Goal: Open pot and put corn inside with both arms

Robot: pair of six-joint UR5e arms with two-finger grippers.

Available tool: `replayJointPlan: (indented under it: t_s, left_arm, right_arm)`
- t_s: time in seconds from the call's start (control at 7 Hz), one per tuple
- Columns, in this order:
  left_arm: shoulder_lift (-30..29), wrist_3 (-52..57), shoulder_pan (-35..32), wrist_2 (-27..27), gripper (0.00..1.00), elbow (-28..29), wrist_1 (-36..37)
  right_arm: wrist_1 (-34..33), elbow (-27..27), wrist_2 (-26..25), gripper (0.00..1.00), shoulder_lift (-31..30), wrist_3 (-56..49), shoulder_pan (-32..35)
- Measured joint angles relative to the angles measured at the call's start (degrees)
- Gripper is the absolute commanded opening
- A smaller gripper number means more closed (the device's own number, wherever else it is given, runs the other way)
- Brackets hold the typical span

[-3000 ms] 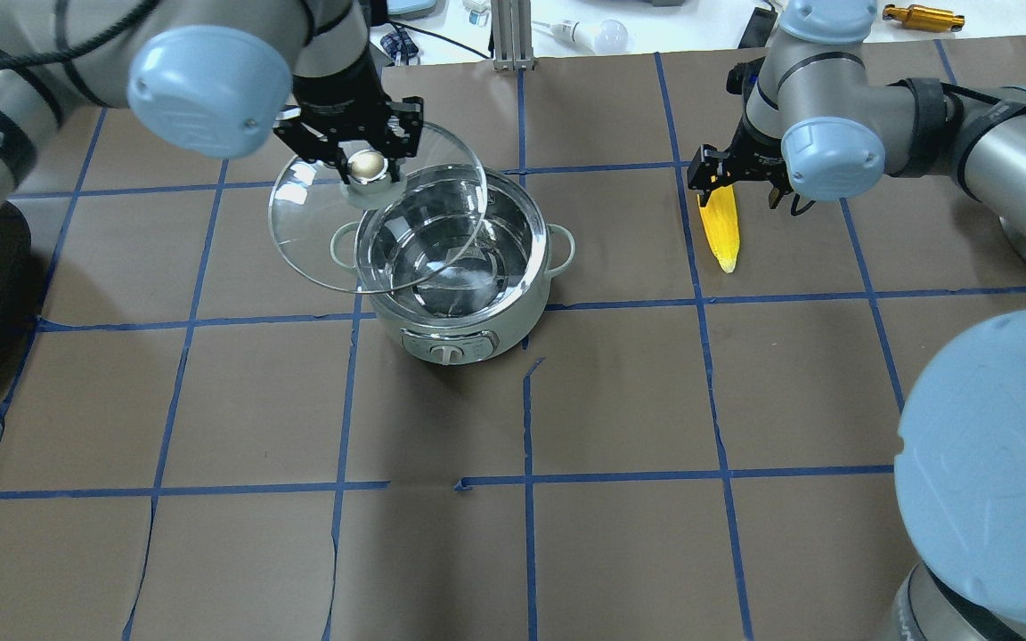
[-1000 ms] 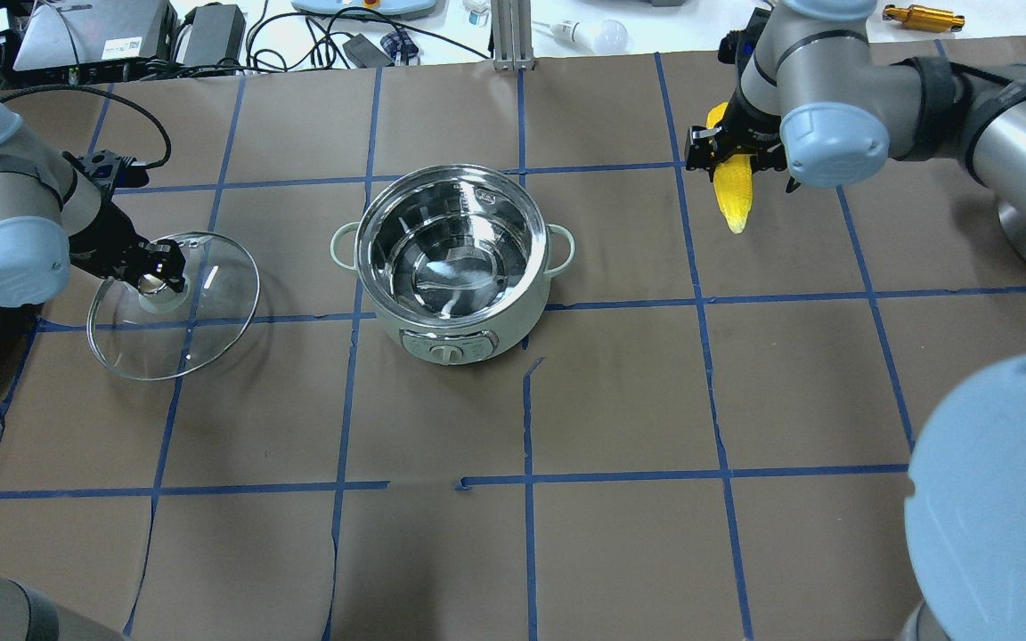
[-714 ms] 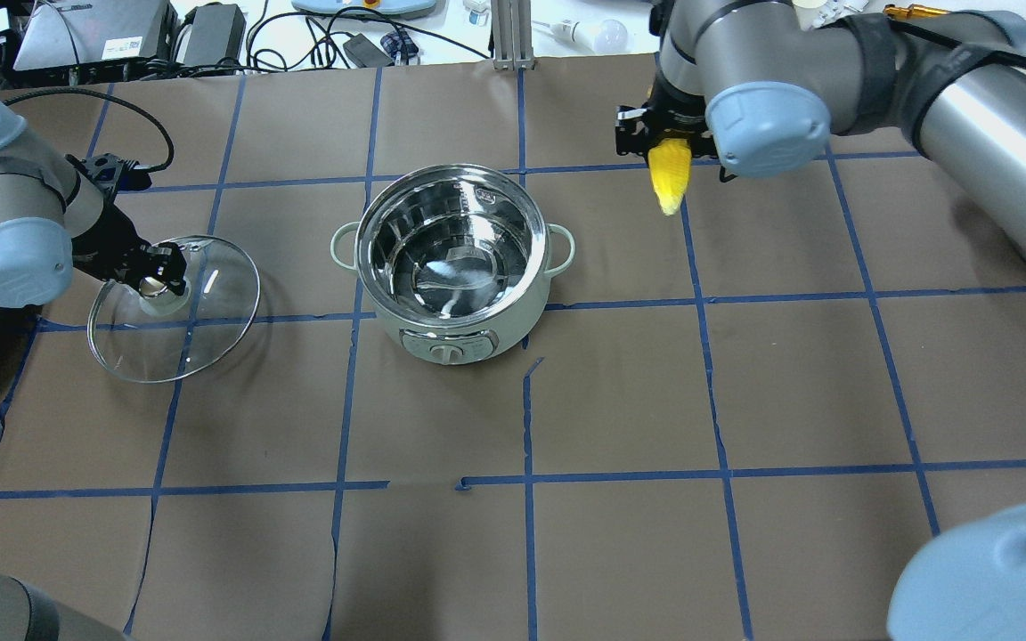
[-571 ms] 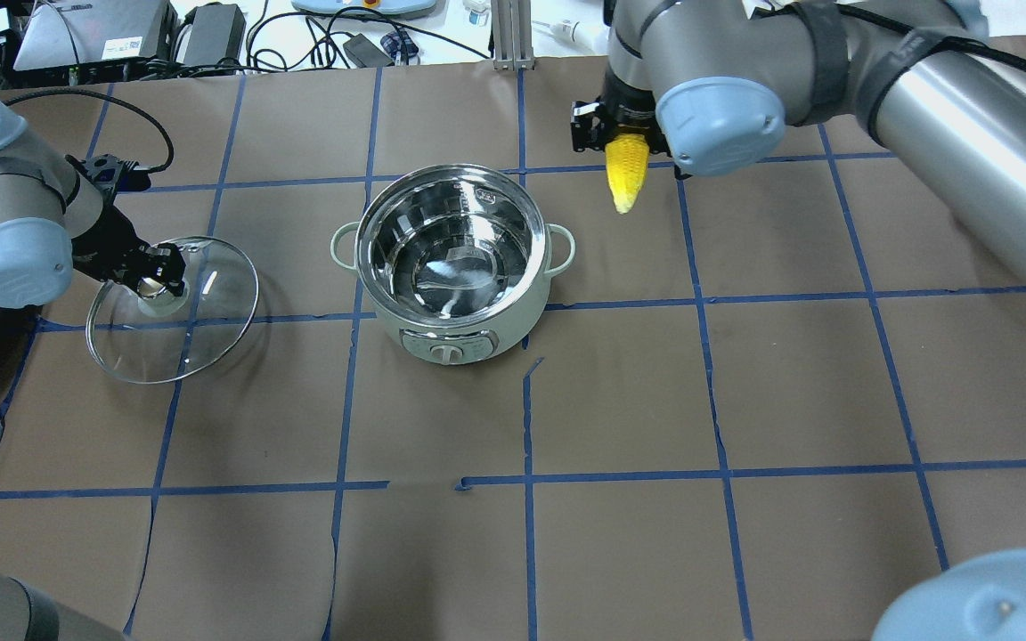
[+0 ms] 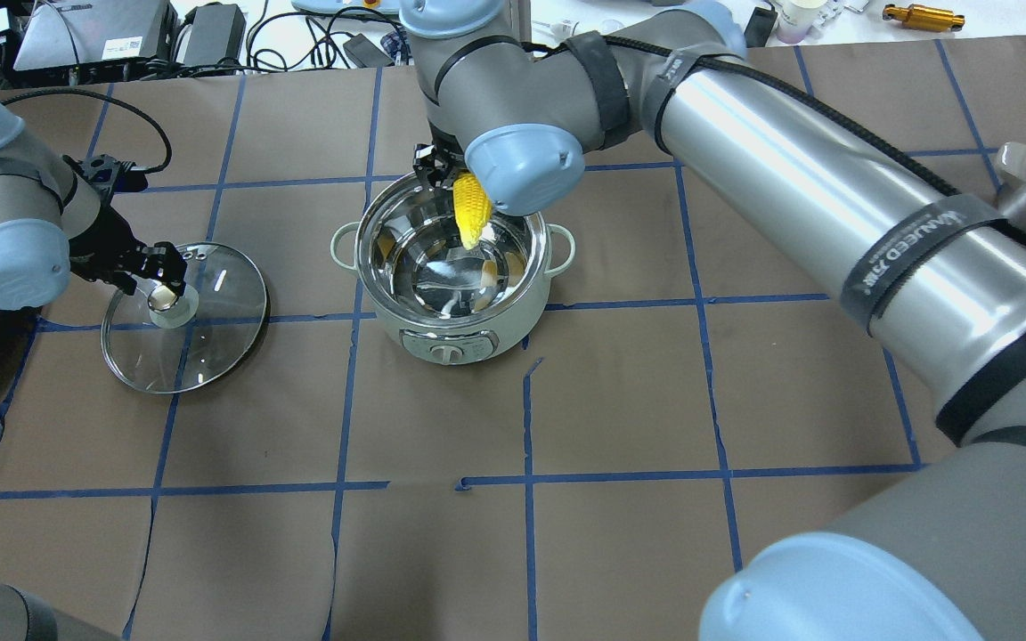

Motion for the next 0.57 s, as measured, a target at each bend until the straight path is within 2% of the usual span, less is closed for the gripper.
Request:
replayJointPlan:
  t_s: [0.14,0.29,0.57]
  left_arm:
    - [1.61,-0.9,-0.64,0.0,0.92,0.82,-1.7]
    - [3.7,-1.77,-1.35,-0.06,0.93,2.02,-4.99]
    - [8.67,-3.59,-2.38,-0.31,0.93,5.87,-15.12]
  right_arm:
    - [0.01,-0.28,0.22,0.87,1.0,0.04,0.51]
    - [-0.08,0.01,0.38,1.0,1.66,0.2,0.72]
    - [-0.19,1.88,0.46,1.0,1.06,1.0,1.19]
